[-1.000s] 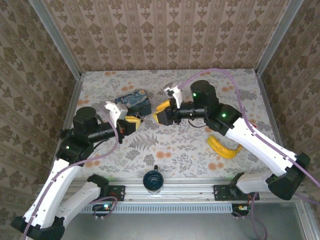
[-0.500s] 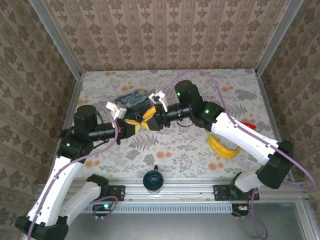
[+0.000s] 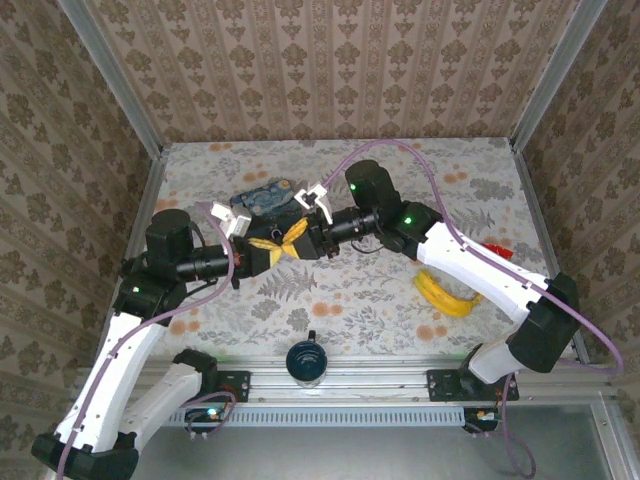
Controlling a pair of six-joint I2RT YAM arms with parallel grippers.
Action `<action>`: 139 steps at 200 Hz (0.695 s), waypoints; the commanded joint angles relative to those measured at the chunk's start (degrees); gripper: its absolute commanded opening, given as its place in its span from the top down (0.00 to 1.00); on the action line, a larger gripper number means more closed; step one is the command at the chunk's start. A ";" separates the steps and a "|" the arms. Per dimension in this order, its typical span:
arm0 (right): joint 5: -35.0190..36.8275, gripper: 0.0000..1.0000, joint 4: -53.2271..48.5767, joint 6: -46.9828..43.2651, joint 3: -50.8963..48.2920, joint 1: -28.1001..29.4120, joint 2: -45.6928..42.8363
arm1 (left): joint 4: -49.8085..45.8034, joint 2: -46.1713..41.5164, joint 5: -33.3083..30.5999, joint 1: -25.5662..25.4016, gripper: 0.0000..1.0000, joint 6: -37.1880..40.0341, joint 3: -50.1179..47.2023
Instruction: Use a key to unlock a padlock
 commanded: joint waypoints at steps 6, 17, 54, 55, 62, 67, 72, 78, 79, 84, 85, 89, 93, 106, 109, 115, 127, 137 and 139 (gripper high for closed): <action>-5.14 0.80 2.98 1.47 -0.89 -1.68 0.05 | 0.74 -0.85 2.52 0.90 1.00 -0.24 -0.33; -6.29 0.84 3.26 1.85 -1.08 -2.04 0.00 | 0.70 -1.06 2.71 1.11 1.00 -0.28 -0.40; -8.42 0.96 2.13 1.66 -1.16 -2.49 -0.13 | 1.55 -1.51 3.10 1.83 1.00 -0.82 -0.82; -8.48 0.96 2.13 1.58 -1.17 -2.49 -0.14 | 1.54 -1.51 3.12 1.85 1.00 -0.86 -0.83; -8.79 0.95 1.88 1.60 -1.17 -2.49 -0.15 | 1.87 -1.51 3.38 1.95 1.00 -0.97 -0.92; -8.88 0.89 1.75 1.63 -1.19 -2.49 -0.17 | 2.12 -1.51 3.56 2.03 1.00 -1.07 -1.03; -8.92 0.82 1.46 1.68 -1.18 -2.49 -0.15 | 2.27 -1.51 3.73 2.05 1.00 -1.22 -1.10; -8.97 0.76 1.29 1.67 -1.20 -2.49 -0.15 | 2.46 -1.51 3.90 2.11 1.00 -1.28 -1.19; -8.97 0.76 1.27 1.68 -1.19 -2.49 -0.15 | 2.48 -1.51 3.92 2.12 1.00 -1.31 -1.20; -9.02 0.74 1.18 1.68 -1.19 -2.51 -0.15 | 2.57 -1.51 4.09 2.14 1.00 -1.35 -1.20; -9.05 0.74 1.21 1.64 -1.18 -2.54 -0.15 | 2.58 -1.51 4.10 2.14 1.00 -1.35 -1.20; -8.99 0.74 1.20 1.60 -1.17 -2.53 -0.22 | 2.57 -1.47 4.21 2.14 1.00 -1.35 -1.20; -8.98 0.73 1.22 1.60 -1.22 -2.49 -0.24 | 2.59 -1.43 4.35 2.19 1.00 -1.35 -1.20; -9.43 0.74 1.56 1.82 -0.86 -2.49 -0.10 | 2.48 -1.26 5.01 2.22 1.00 -1.35 -1.11; -9.57 0.74 1.72 1.97 -0.79 -2.50 -0.05 | 2.50 -1.25 5.14 2.29 1.00 -1.35 -1.11; -9.86 0.74 2.02 2.18 -0.57 -2.49 0.10 | 2.33 -1.12 5.47 2.33 1.00 -1.22 -1.03; -10.47 0.75 2.50 2.52 0.02 -2.50 0.59 | 1.86 -0.86 6.16 2.40 1.00 -0.92 -0.80; -10.85 0.75 2.48 2.65 0.59 -2.49 1.10 | 1.25 -0.66 6.37 2.48 1.00 -0.51 -0.59; -10.85 0.75 2.48 2.67 0.72 -2.49 1.19 | 1.11 -0.64 6.46 2.49 1.00 -0.44 -0.52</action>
